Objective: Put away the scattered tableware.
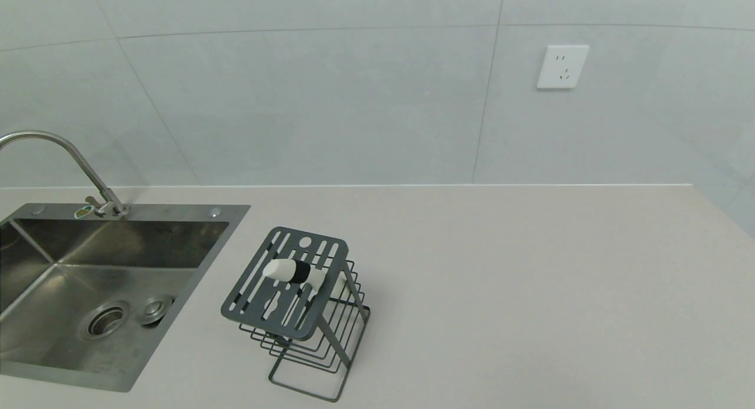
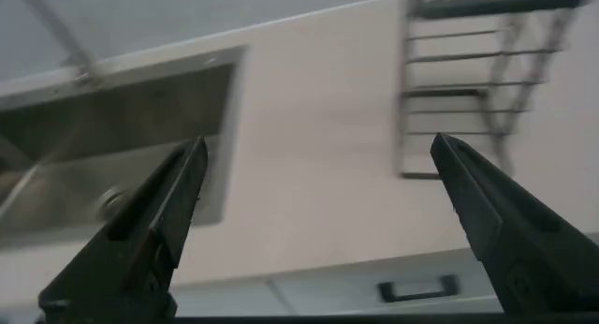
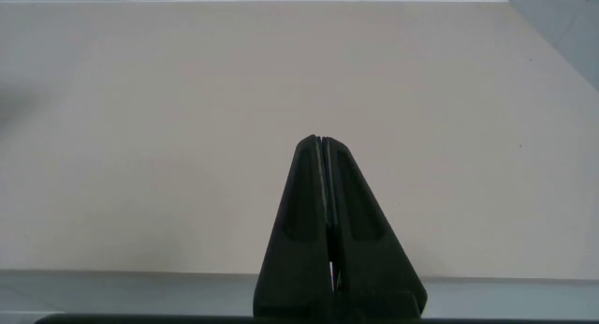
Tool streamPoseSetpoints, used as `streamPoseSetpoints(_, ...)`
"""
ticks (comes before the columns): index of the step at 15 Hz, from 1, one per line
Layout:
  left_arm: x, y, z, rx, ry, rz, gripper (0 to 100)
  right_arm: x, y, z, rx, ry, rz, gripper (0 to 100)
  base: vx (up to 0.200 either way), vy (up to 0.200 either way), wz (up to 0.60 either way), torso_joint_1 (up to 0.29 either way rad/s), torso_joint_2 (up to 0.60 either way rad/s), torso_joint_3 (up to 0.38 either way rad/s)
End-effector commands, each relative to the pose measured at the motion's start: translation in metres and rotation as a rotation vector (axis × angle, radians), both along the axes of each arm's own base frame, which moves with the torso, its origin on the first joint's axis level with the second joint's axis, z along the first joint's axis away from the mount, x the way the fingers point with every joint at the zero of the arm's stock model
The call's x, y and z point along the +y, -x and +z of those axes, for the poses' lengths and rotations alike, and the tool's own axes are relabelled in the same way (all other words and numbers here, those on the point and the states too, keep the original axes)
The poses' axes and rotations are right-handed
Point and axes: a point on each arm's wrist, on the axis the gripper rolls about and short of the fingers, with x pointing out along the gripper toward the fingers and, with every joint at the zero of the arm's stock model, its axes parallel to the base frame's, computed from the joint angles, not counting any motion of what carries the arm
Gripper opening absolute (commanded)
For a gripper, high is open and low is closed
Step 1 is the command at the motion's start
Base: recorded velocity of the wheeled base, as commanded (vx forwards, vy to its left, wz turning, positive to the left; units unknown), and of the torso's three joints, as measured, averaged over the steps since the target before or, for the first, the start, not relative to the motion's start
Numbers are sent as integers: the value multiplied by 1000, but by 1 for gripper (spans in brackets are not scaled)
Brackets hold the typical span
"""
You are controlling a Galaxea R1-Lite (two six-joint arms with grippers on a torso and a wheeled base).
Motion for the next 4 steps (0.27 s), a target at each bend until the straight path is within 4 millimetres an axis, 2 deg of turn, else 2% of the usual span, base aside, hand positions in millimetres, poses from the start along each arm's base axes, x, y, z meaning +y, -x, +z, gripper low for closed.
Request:
streamPoseSetpoints(1,0,1,-3,-11,10,4,100,0,0,0,0,2,0,0,0,0,0,0,0,0)
streamPoseSetpoints(4,-1,1,-2,-15,8,-25,100,0,0,0,0,2,0,0,0,0,0,0,0,0)
